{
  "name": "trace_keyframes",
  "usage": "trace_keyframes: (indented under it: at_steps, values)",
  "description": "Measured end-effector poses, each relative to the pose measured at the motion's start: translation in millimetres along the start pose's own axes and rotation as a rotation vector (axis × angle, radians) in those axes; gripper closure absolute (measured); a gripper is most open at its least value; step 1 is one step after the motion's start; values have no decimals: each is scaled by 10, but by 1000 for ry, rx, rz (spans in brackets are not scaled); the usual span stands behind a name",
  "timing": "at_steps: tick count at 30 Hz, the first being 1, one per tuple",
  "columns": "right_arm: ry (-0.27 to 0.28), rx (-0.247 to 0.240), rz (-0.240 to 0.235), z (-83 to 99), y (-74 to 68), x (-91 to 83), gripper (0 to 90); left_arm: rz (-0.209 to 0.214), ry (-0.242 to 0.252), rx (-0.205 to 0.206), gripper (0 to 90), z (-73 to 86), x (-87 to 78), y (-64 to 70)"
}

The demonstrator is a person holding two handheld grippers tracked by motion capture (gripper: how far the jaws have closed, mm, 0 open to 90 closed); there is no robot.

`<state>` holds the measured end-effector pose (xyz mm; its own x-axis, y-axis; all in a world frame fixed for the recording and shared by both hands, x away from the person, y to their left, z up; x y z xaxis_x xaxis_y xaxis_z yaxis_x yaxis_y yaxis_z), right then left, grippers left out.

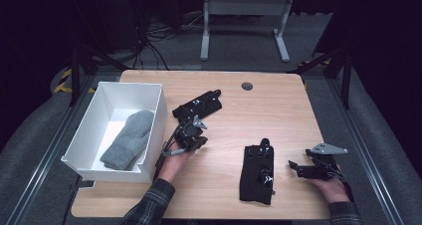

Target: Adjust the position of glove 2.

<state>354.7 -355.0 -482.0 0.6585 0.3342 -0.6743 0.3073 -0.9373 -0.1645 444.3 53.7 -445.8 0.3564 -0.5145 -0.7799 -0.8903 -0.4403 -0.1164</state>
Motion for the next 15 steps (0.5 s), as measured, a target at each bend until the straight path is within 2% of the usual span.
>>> trace_keyframes:
  at_steps: [6,11,15]
  values:
    - [-1,1,1,0,-1,0,148,-63,25,-34,900,-202,25,-258]
    - [-2,2,1,1,-2,-1,148,-119,22,-50,900,-354,104,-523]
    - [-2,3,1,1,-2,-1,148,-155,-2,-77,900,-387,229,-732]
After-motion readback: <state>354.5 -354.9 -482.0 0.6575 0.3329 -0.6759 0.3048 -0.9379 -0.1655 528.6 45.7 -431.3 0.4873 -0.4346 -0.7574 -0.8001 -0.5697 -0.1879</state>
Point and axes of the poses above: each handheld gripper's, and its own axes: x roughly forward along the jaws, z roughly out of its underside, y roughly to its right, the point moved 2 cm from there along x, roughly forward along the jaws, and after that the axes turned 15 degrees about x, right-handed, at the moved point
